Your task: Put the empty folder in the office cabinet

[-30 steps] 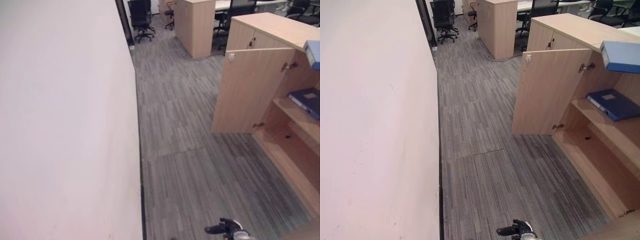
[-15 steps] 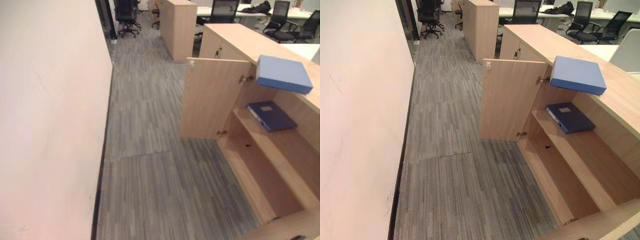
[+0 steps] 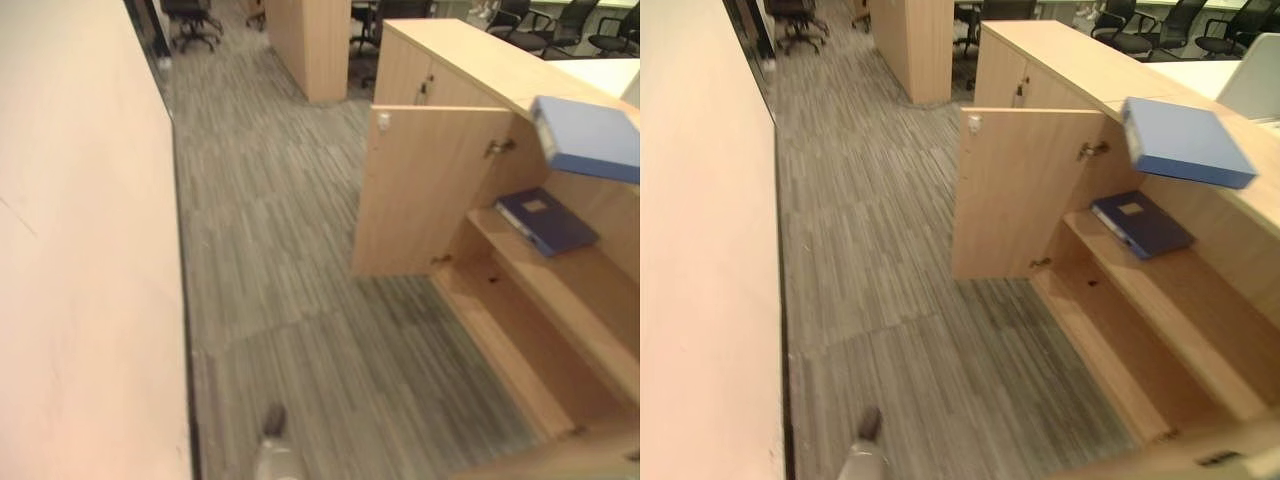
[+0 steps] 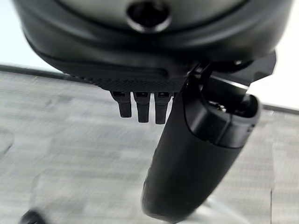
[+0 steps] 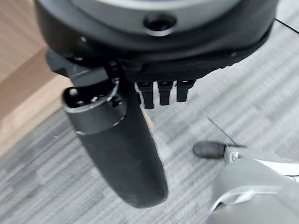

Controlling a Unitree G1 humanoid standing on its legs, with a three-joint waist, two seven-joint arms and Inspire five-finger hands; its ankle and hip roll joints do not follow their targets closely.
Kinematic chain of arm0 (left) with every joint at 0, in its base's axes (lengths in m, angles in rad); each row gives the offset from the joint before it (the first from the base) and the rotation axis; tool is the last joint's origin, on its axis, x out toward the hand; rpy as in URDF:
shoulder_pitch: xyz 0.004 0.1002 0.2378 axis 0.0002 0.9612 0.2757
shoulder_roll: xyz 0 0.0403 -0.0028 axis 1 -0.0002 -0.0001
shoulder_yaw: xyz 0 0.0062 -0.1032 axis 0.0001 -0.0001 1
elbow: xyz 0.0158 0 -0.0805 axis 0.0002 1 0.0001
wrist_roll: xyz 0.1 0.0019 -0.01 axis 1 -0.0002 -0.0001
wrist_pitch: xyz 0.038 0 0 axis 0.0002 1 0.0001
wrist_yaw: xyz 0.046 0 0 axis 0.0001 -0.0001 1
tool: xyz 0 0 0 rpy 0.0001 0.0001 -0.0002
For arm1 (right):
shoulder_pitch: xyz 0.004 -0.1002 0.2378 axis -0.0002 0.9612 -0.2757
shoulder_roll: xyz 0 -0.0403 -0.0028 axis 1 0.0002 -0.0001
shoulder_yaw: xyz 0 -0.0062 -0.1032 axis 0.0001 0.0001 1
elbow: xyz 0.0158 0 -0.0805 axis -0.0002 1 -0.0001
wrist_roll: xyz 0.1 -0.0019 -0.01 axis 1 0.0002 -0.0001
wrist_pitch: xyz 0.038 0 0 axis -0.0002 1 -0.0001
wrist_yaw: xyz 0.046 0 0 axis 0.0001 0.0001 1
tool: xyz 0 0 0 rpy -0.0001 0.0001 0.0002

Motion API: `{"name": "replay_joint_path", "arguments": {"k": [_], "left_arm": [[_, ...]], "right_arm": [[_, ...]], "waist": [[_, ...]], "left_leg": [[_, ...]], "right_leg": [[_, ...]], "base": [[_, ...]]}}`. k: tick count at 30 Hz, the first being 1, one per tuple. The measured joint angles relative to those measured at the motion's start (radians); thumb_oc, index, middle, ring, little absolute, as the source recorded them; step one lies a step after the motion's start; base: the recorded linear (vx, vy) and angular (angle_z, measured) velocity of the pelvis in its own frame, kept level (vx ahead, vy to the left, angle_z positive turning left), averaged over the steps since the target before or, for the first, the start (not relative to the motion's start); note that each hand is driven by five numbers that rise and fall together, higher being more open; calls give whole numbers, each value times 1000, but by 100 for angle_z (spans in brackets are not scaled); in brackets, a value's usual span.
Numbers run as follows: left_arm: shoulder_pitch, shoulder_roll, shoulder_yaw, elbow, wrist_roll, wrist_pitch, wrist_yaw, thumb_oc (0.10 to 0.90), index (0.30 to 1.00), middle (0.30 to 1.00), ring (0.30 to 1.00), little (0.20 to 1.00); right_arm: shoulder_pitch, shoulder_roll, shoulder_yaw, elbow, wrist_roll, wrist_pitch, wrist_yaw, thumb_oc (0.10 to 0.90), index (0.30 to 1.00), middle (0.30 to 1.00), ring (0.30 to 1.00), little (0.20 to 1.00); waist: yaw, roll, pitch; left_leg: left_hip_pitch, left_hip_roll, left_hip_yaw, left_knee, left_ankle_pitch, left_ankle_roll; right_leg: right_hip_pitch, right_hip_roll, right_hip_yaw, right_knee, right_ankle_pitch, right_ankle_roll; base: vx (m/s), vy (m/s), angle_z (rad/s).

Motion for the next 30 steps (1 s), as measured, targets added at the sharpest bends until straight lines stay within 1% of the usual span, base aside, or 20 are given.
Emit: {"name": "replay_joint_path", "arguments": {"k": [1,2,4,5,6,7,8,9,11,13,17,18,19,21,22,24,27,28,29,30], "left_arm": [[-3,12,-6,-18,0,-3,6,800,900,900,900,900],[-17,37,-7,-42,5,-5,8,800,900,900,900,900],[-24,58,-5,-55,8,-6,11,800,900,900,900,900],[-24,68,-6,-66,8,-7,13,800,900,900,900,900],[-26,83,-14,-69,10,-13,11,800,900,900,900,900],[-23,75,-14,-69,11,-17,11,800,900,900,900,900],[-24,51,-22,-67,20,-18,9,800,900,900,900,900],[-25,39,-25,-69,28,-19,7,800,900,900,900,900],[-21,32,-46,-64,41,-16,3,800,900,900,900,900],[8,42,-44,-51,42,-12,6,800,900,900,900,900],[29,40,-47,-48,49,-2,1,800,900,900,900,900],[31,45,-48,-44,52,3,2,800,900,900,900,900],[31,43,-50,-42,58,4,1,800,900,900,900,900],[42,39,-59,-38,81,5,-2,800,900,900,900,900],[46,41,-72,-43,99,4,-3,800,900,900,900,900],[57,42,-86,-61,119,4,-13,800,900,900,900,900],[55,42,-94,-66,127,5,-18,800,900,900,900,900],[49,38,-92,-67,131,8,-19,800,900,900,900,900],[50,29,-94,-66,137,18,-36,800,900,900,900,900],[55,25,-94,-65,137,27,-53,800,900,900,900,900]], "right_arm": [[-3,17,0,25,-2,9,8,800,900,900,900,900],[-13,42,-15,26,2,18,11,800,900,900,900,900],[-30,44,-6,18,-11,18,20,800,900,900,900,900],[-41,47,2,19,-28,18,26,800,900,900,900,900],[-47,53,13,18,-34,19,29,800,900,900,900,900],[-49,52,14,18,-34,19,30,800,900,900,900,900],[-49,49,18,9,-34,18,29,800,900,900,900,900],[-49,50,21,8,-34,19,31,800,900,900,900,900],[-54,60,31,-16,-35,24,28,800,900,900,900,900],[-50,62,41,-20,-35,23,25,800,900,900,900,900],[-44,68,68,-21,-37,24,27,800,900,900,900,900],[-45,79,71,-14,-46,28,35,800,900,900,900,900],[-44,79,75,-11,-58,29,36,800,900,900,900,900],[-59,73,136,20,-104,42,56,800,900,900,900,900],[-79,71,187,41,-158,57,66,800,900,900,900,900],[-105,70,197,58,-224,63,78,800,900,900,900,900],[-124,71,208,47,-236,61,86,800,900,900,900,900],[-138,68,209,23,-254,64,87,800,900,900,900,900],[-141,56,217,11,-258,61,87,800,900,900,900,900],[-136,55,223,9,-264,58,83,800,900,900,900,900]], "waist": [[1,-2,-3],[8,-4,-7],[12,0,-10],[16,-5,-18],[29,-26,-35],[35,-19,-49],[26,2,-71],[28,15,-77],[32,20,-79],[37,6,-79],[63,-10,-76],[75,-28,-76],[79,-29,-76],[92,-33,-78],[107,-35,-78],[117,-35,-77],[125,-40,-77],[127,-51,-74],[128,-29,-64],[135,-25,-62]], "left_leg": [[15,-15,4,-30,12,27],[50,-32,17,-93,32,71],[82,-52,36,-126,40,106],[98,-72,48,-131,30,121],[120,-124,75,-142,16,136],[126,-140,87,-144,9,146],[133,-156,91,-151,-3,162],[136,-164,94,-151,-5,163],[143,-196,108,-151,-10,181],[170,-231,112,-152,-21,207],[192,-245,122,-152,-30,219],[187,-249,125,-152,-34,223],[184,-249,125,-152,-34,223],[183,-250,122,-152,-34,223],[182,-250,119,-152,-34,223],[173,-251,113,-152,-34,223],[155,-253,103,-152,-42,211],[135,-275,109,-120,-46,211],[130,-273,113,-103,-45,226],[144,-274,119,-115,-47,226]], "right_leg": [[-27,-21,0,41,43,-9],[-83,-33,28,101,27,24],[-117,-15,46,101,-15,68],[-137,-6,56,92,-10,77],[-165,-30,8,106,33,70],[-161,-48,4,114,49,64],[-160,-64,-4,125,103,47],[-173,-76,-1,142,123,51],[-190,-122,-12,186,138,49],[-183,-177,-25,228,146,63],[-177,-199,-68,239,144,79],[-160,-198,-118,215,167,98],[-158,-196,-131,206,170,103],[-146,-195,-143,188,171,105],[-136,-192,-150,174,170,106],[-134,-186,-168,159,171,105],[-141,-183,-202,140,174,101],[-158,-212,-215,147,174,99],[-152,-210,-212,166,171,104],[-156,-217,-205,178,179,95]], "base": [[165,341,10],[147,328,-1],[119,271,-10],[136,341,-18],[91,245,-24],[155,442,-7],[102,310,8],[134,382,18],[81,192,1],[153,168,-3],[67,88,-8],[55,29,-6],[94,-14,2],[36,6,3],[-14,46,1],[-13,60,12],[66,30,11],[14,70,-5],[40,104,-14],[54,70,-18]]}}
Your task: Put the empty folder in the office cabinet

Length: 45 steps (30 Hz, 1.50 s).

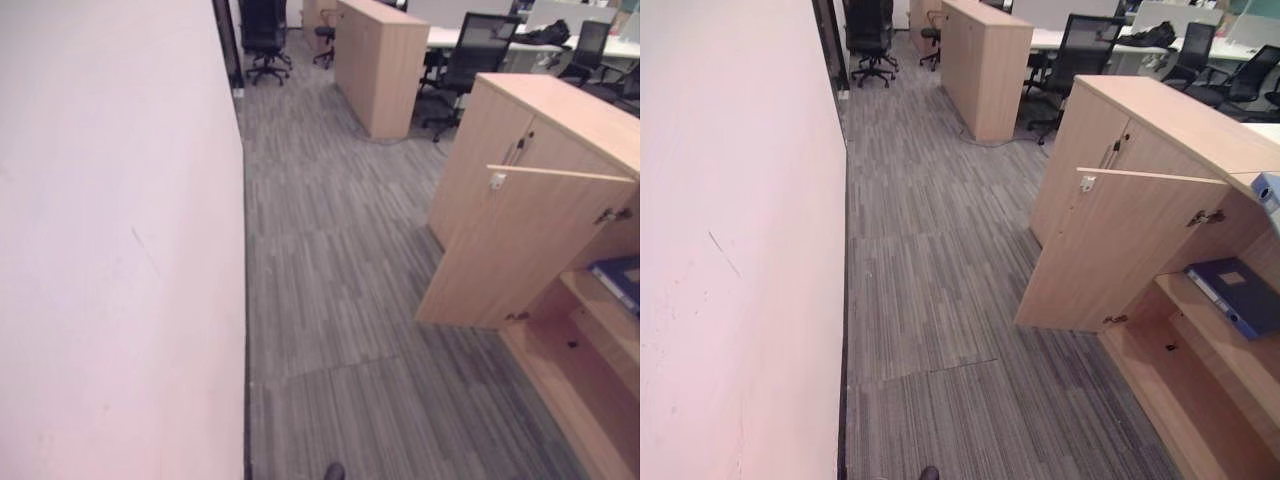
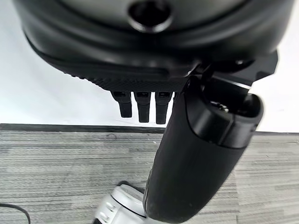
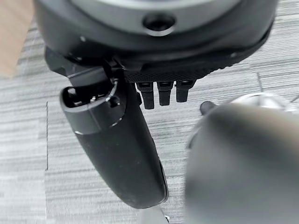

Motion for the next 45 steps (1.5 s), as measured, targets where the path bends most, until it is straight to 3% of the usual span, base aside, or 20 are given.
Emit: {"name": "replay_joint_path", "arguments": {"k": [4,7,11,12,13,14,17,19,22,26,30,32,33,34,35,36,37,39,41,45], "left_arm": [[9,-10,13,0,0,12,-26,800,900,900,900,900],[22,-3,23,-11,-1,13,8,800,900,900,900,900],[-2,-17,55,-22,-22,9,32,800,900,900,900,900],[-8,-5,89,-16,-23,-4,40,800,900,900,900,900],[-29,-7,86,-17,-23,-9,38,800,900,900,900,900],[-35,-12,80,-19,-23,-15,37,800,900,900,900,900],[-65,0,89,-4,-33,-14,40,800,900,900,900,900],[-42,-18,84,-13,-70,-4,52,800,900,900,900,900],[-37,35,19,-48,-61,-4,62,800,900,900,900,900],[-94,24,-78,-44,-28,-3,62,800,900,900,900,900],[-108,14,-64,-33,-19,-4,59,800,900,900,900,900],[-104,11,-31,-30,-20,-4,59,800,900,900,900,900],[-101,12,-16,-36,-22,-4,59,800,900,900,900,900],[-103,8,13,-39,-24,-8,59,800,900,900,900,900],[-96,-6,20,-38,-25,-5,62,800,900,900,900,900],[-71,-19,8,-46,-26,-3,59,800,900,900,900,900],[-72,-25,7,-46,-33,-2,59,800,900,900,900,900],[-64,-8,10,-79,-68,-1,66,800,900,900,900,900],[-59,-2,1,-96,-103,-1,73,800,900,900,900,900],[-64,-17,2,-120,-140,-4,80,800,900,900,900,900]], "right_arm": [[-30,18,63,-37,-8,0,8,800,900,900,900,900],[-32,45,64,-72,-6,-3,19,800,900,900,900,900],[-71,33,79,-107,16,-22,12,800,900,900,900,900],[-75,31,87,-141,36,-39,7,800,900,900,900,900],[-71,25,81,-125,38,-37,5,800,900,900,900,900],[-74,25,80,-99,42,-27,0,800,900,900,900,900],[-68,41,55,-68,43,-29,-4,800,900,900,900,900],[-35,-1,52,-69,43,-38,-7,800,900,900,900,900],[4,-13,-8,-69,57,-39,-18,800,900,900,900,900],[37,-54,-38,-69,57,-38,-31,800,900,900,900,900],[39,-50,-35,-75,55,-36,-31,800,900,900,900,900],[53,-45,-33,-76,56,-34,-39,800,900,900,900,900],[57,-37,-53,-78,55,-34,-39,800,900,900,900,900],[52,-27,-56,-64,55,-33,-39,800,900,900,900,900],[58,-30,-46,-64,56,-29,-40,800,900,900,900,900],[69,-42,-44,-68,57,-31,-41,800,900,900,900,900],[68,-41,-43,-68,56,-34,-41,800,900,900,900,900],[37,-36,-29,-67,65,-26,-39,800,900,900,900,900],[33,-49,18,-59,63,-26,-43,800,900,900,900,900],[39,-90,19,-59,61,-28,-54,800,900,900,900,900]], "waist": [[7,18,47],[2,19,57],[-50,59,107],[-80,61,128],[-84,42,128],[-80,45,126],[-67,-39,134],[-75,36,92],[-80,6,65],[-136,26,25],[-159,25,7],[-164,29,1],[-161,22,4],[-147,12,6],[-111,32,14],[-109,47,18],[-122,40,22],[-120,3,64],[-108,27,69],[-110,73,64]], "left_leg": [[22,16,52,22,-21,22],[62,56,99,-19,-20,24],[70,153,109,-10,-15,29],[48,168,90,31,-17,9],[58,159,79,26,-25,-3],[63,160,57,23,-28,-8],[83,122,18,137,-115,-73],[180,236,-19,93,-197,-87],[180,244,-30,77,-194,-73],[205,270,-54,38,-192,-96],[230,279,-51,41,-210,-116],[225,272,-34,111,-212,-120],[159,250,-22,271,-237,-164],[7,229,-20,577,-230,-197],[-183,203,-64,950,-78,-249],[-285,167,-85,1025,-82,-229],[-358,155,-75,963,-80,-212],[-324,167,-96,462,-43,-148],[-235,246,-328,56,22,-200],[-94,272,-462,-3,8,-194]], "right_leg": [[-87,-73,-51,168,1,-9],[-187,-21,-10,182,-26,7],[-305,228,72,112,-88,69],[-318,316,127,83,-117,60],[-300,340,148,73,-108,-34],[-292,344,146,82,-121,-50],[-254,338,118,-1,-168,-113],[-192,428,22,-56,-153,-132],[-206,423,16,-15,-158,-147],[-204,434,-10,26,-200,-212],[-196,432,-9,70,-240,-222],[-165,443,7,41,-244,-219],[-164,453,29,25,-256,-225],[-154,456,71,-1,-267,-256],[-88,481,114,-67,-245,-299],[-76,478,128,-67,-246,-300],[-74,473,156,-67,-250,-296],[-70,451,215,-64,-238,-270],[-24,500,302,-92,-232,-239],[6,495,451,-98,-253,-170]], "base": [[18,-48,-52],[-10,-39,-60],[179,-135,-46],[248,-207,31],[360,-282,62],[291,-187,88],[329,-232,64],[252,-178,35],[179,-92,45],[228,-108,17],[209,-137,4],[101,-170,-16],[69,-161,-18],[33,-56,-62],[24,40,-90],[46,76,-92],[71,99,-59],[134,90,-95],[113,115,-140],[147,256,-132]]}}
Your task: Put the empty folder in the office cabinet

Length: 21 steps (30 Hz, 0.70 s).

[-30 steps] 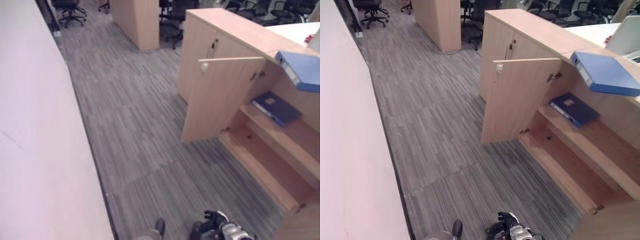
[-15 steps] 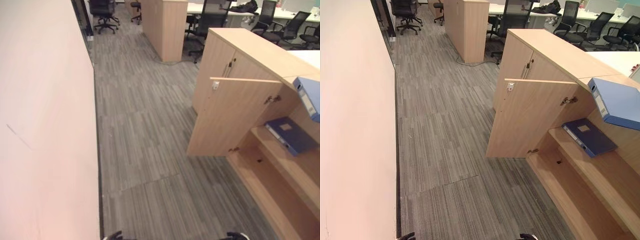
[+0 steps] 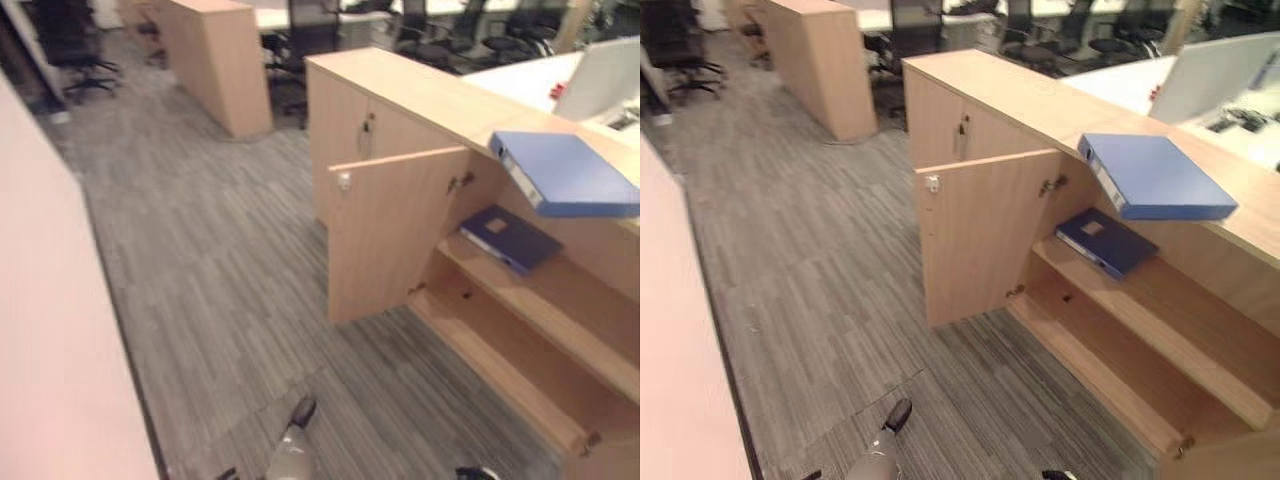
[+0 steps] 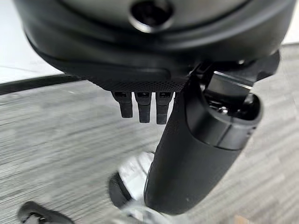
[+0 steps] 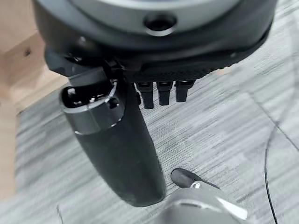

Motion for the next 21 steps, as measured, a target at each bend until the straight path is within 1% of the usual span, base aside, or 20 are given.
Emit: {"name": "replay_joint_path", "arguments": {"k": [1,2,3,4,5,6,7,8,9,11,12,13,15,16,17,18,19,20,21], "left_arm": [[-17,-12,0,1,1,-4,-7,800,900,900,900,900],[-16,5,4,4,3,-10,-16,800,900,900,900,900],[-20,11,4,4,3,-15,-17,800,900,900,900,900],[-29,17,4,2,3,-22,-17,800,900,900,900,900],[-43,28,6,0,3,-27,-17,800,900,900,900,900],[-51,33,6,-7,3,-31,-17,800,900,900,900,900],[-60,49,8,-7,3,-34,-17,800,900,900,900,900],[-60,52,9,-6,3,-37,-17,800,900,900,900,900],[-58,50,8,-4,3,-40,-17,800,900,900,900,900],[-70,53,8,4,5,-40,-18,800,900,900,900,900],[-60,40,7,17,8,-38,-20,800,900,900,900,900],[-26,35,8,27,11,-26,-22,800,900,900,900,900],[-17,36,9,35,11,-20,-21,800,900,900,900,900],[-6,34,8,43,13,-19,-22,800,900,900,900,900],[2,36,9,43,14,-18,-21,800,900,900,900,900],[8,36,10,45,18,-17,-21,800,900,900,900,900],[12,36,9,45,27,-18,-22,800,900,900,900,900],[13,37,9,45,44,-18,-22,800,900,900,900,900],[12,33,9,39,51,-17,-22,800,900,900,900,900]], "right_arm": [[6,-1,-18,-3,0,-3,-1,800,900,900,900,900],[5,16,-30,1,0,-2,4,800,900,900,900,900],[10,27,-35,1,0,-3,5,800,900,900,900,900],[14,40,-37,1,0,-2,5,800,900,900,900,900],[12,55,-42,2,0,-1,7,800,900,900,900,900],[12,60,-42,1,0,-2,10,800,900,900,900,900],[3,73,-43,1,0,-3,17,800,900,900,900,900],[-2,78,-43,0,0,-3,19,800,900,900,900,900],[-2,83,-45,0,0,-5,24,800,900,900,900,900],[-3,92,-45,-6,0,-4,24,800,900,900,900,900],[-3,93,-47,-5,1,-1,24,800,900,900,900,900],[-2,99,-44,-6,1,6,25,800,900,900,900,900],[-1,101,-46,-11,1,5,25,800,900,900,900,900],[1,102,-47,-11,1,5,23,800,900,900,900,900],[3,104,-45,-13,1,4,24,800,900,900,900,900],[2,106,-45,-14,1,4,24,800,900,900,900,900],[0,108,-45,-17,2,1,24,800,900,900,900,900],[-5,107,-44,-17,2,-2,24,800,900,900,900,900],[-13,106,-42,-19,2,-4,23,800,900,900,900,900]], "waist": [[-13,-10,-9],[-19,-35,-12],[-23,-42,-14],[-25,-49,-17],[-17,-55,-18],[-22,-54,-18],[-16,-60,-20],[-5,-68,-24],[-2,-58,-32],[-2,-61,-34],[9,-53,-36],[6,-62,-41],[3,-73,-41],[6,-76,-41],[6,-80,-43],[7,-78,-42],[6,-67,-36],[15,-57,-35],[34,-35,-30]], "left_leg": [[66,-42,-13,-26,28,-10],[78,-78,24,-29,49,22],[83,-96,41,-29,46,30],[90,-116,59,-28,47,50],[104,-134,84,-28,45,69],[108,-141,98,-28,42,77],[111,-159,128,-29,35,89],[114,-168,146,-29,34,91],[111,-176,169,-29,34,98],[105,-186,194,-27,29,103],[94,-195,223,3,12,119],[96,-210,260,13,3,135],[96,-220,278,13,-4,147],[102,-220,299,11,-4,158],[113,-222,316,7,-5,162],[124,-218,331,2,-6,166],[150,-208,345,-16,-4,171],[169,-195,377,-22,-5,173],[186,-168,422,-31,-7,175]], "right_leg": [[10,-48,52,-19,5,53],[20,-86,44,-31,22,80],[20,-110,37,-33,27,84],[21,-132,25,-37,38,88],[17,-155,24,-45,36,105],[16,-151,26,-52,32,112],[7,-149,30,-61,35,116],[3,-156,25,-64,23,125],[2,-169,32,-84,22,121],[-6,-194,25,-107,23,99],[-7,-210,24,-118,23,92],[-21,-234,25,-106,22,88],[-38,-252,28,-92,23,87],[-50,-265,24,-73,38,95],[-60,-271,21,-57,66,92],[-74,-277,4,-29,105,137],[-77,-276,-23,-11,127,157],[-87,-282,-112,5,154,160],[-97,-287,-248,12,173,118]], "base": [[203,354,-137],[145,295,-107],[53,138,-52],[66,228,-55],[53,216,-52],[69,294,-60],[31,142,-50],[29,238,-59],[9,235,-44],[4,228,-35],[17,291,-63],[13,366,-64],[4,205,-45],[2,112,-49],[1,168,-57],[-8,101,-53],[52,140,-74],[59,110,-103],[20,88,-112]]}}
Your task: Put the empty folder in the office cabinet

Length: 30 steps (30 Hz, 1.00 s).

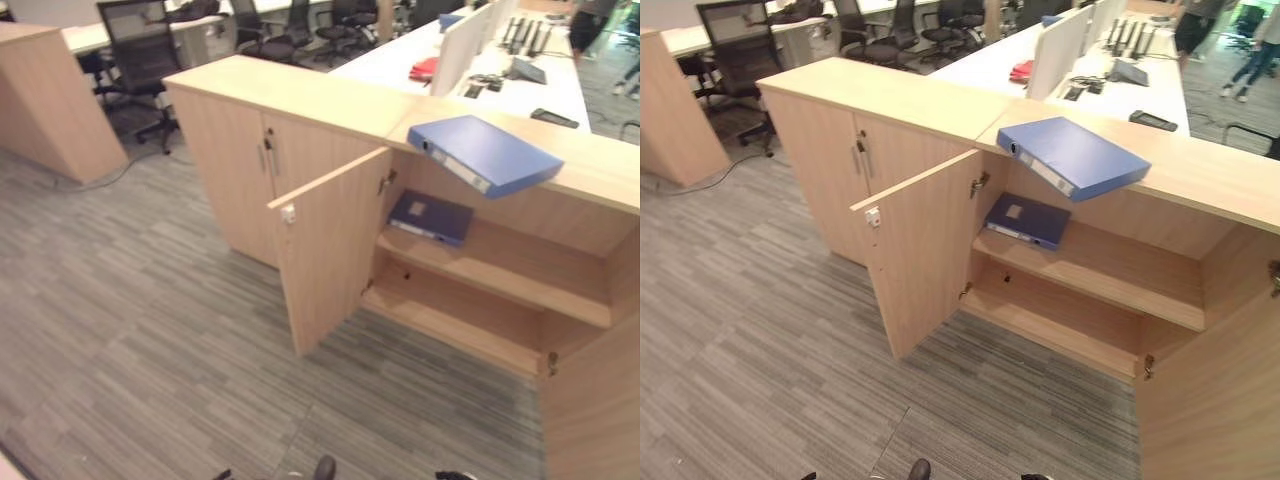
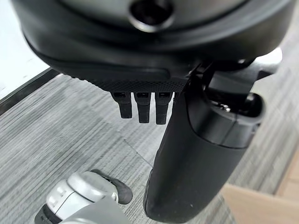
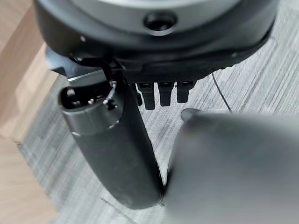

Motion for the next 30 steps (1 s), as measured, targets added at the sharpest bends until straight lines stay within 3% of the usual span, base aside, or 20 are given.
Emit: {"name": "replay_joint_path", "arguments": {"k": [1,3,5,7,8,9,12,14,18,19,21,22,27,29,30], "left_arm": [[8,0,-1,-9,1,-1,0,800,900,900,900,900],[9,6,1,-16,1,-1,1,800,900,900,900,900],[12,6,-1,-49,-1,-2,2,800,900,900,900,900],[-6,11,-3,-63,-4,-1,0,800,900,900,900,900],[-16,1,-8,-66,-7,0,0,800,900,900,900,900],[-3,-17,-27,-77,-10,9,-5,800,900,900,900,900],[-18,5,-47,-124,-11,13,-19,800,900,900,900,900],[-39,7,-61,-151,-10,17,-20,800,900,900,900,900],[-16,11,-111,-238,-10,19,-38,800,900,900,900,900],[-10,13,-136,-280,-10,30,-46,800,900,900,900,900],[3,12,-142,-305,-10,35,-57,800,900,900,900,900],[10,13,-149,-331,-12,37,-66,800,900,900,900,900],[-8,11,-154,-355,-31,41,-67,800,900,900,900,900],[-4,6,-156,-364,-42,43,-69,800,900,900,900,900],[6,10,-153,-391,-44,45,-77,800,900,900,900,900]], "right_arm": [[-8,1,-1,0,0,-2,1,800,900,900,900,900],[-8,6,7,-23,11,-1,3,800,900,900,900,900],[-15,12,6,-39,19,-7,3,800,900,900,900,900],[-17,24,8,-39,22,-10,0,800,900,900,900,900],[-29,17,14,-37,30,-10,-1,800,900,900,900,900],[-19,-6,33,-38,42,-8,-2,800,900,900,900,900],[-10,-4,26,-48,59,-3,-9,800,900,900,900,900],[-12,-7,23,-48,59,-4,-10,800,900,900,900,900],[-9,-12,21,-47,55,-4,-9,800,900,900,900,900],[-11,-24,17,-48,54,-3,-9,800,900,900,900,900],[-8,-30,16,-49,51,-1,-8,800,900,900,900,900],[-9,-38,17,-62,47,2,-8,800,900,900,900,900],[-21,-69,22,-61,35,13,-9,800,900,900,900,900],[-21,-89,25,-61,14,13,-9,800,900,900,900,900],[-26,-95,29,-58,9,22,-10,800,900,900,900,900]], "waist": [[2,14,4],[-2,3,6],[-4,-1,14],[-14,-35,24],[-22,-36,48],[-19,-9,57],[-32,-39,72],[-35,-44,71],[-53,-22,65],[-57,-5,70],[-58,3,65],[-55,8,67],[-17,-1,70],[-7,1,71],[-2,-12,78]], "left_leg": [[5,11,19,-3,-3,2],[19,13,62,0,-9,2],[14,32,92,-4,-24,-17],[-19,21,96,54,-48,-20],[-55,13,110,201,-96,-2],[-43,30,101,263,-198,6],[2,39,82,164,-150,-13],[10,52,71,120,-129,-7],[21,84,19,79,-108,-20],[24,102,12,92,-108,-21],[16,111,10,121,-116,-44],[-23,120,12,214,-131,-77],[-136,122,13,468,-119,-136],[-134,123,9,472,-109,-142],[-147,125,-18,481,-104,-156]], "right_leg": [[4,-4,-64,2,3,-21],[-3,-22,-140,18,-11,-5],[-52,-23,-133,64,-50,19],[-86,-25,-108,65,-59,39],[-82,-24,-97,71,-55,46],[-81,0,-94,97,-46,67],[-90,15,-107,95,-51,51],[-99,31,-109,91,-50,51],[-57,79,-141,53,-61,21],[-44,94,-160,56,-77,-5],[-38,105,-165,61,-78,-32],[-44,112,-165,84,-109,-64],[-38,121,-146,98,-141,-101],[-34,123,-134,103,-146,-111],[-32,120,-110,92,-142,-136]], "base": [[26,26,-105],[25,4,-76],[60,-4,-64],[89,-26,-37],[138,-79,-56],[181,-111,-57],[260,-112,-23],[283,-114,9],[260,-154,31],[180,-141,38],[135,-122,19],[102,-129,1],[100,-43,-8],[108,23,-18],[124,60,-22]]}}
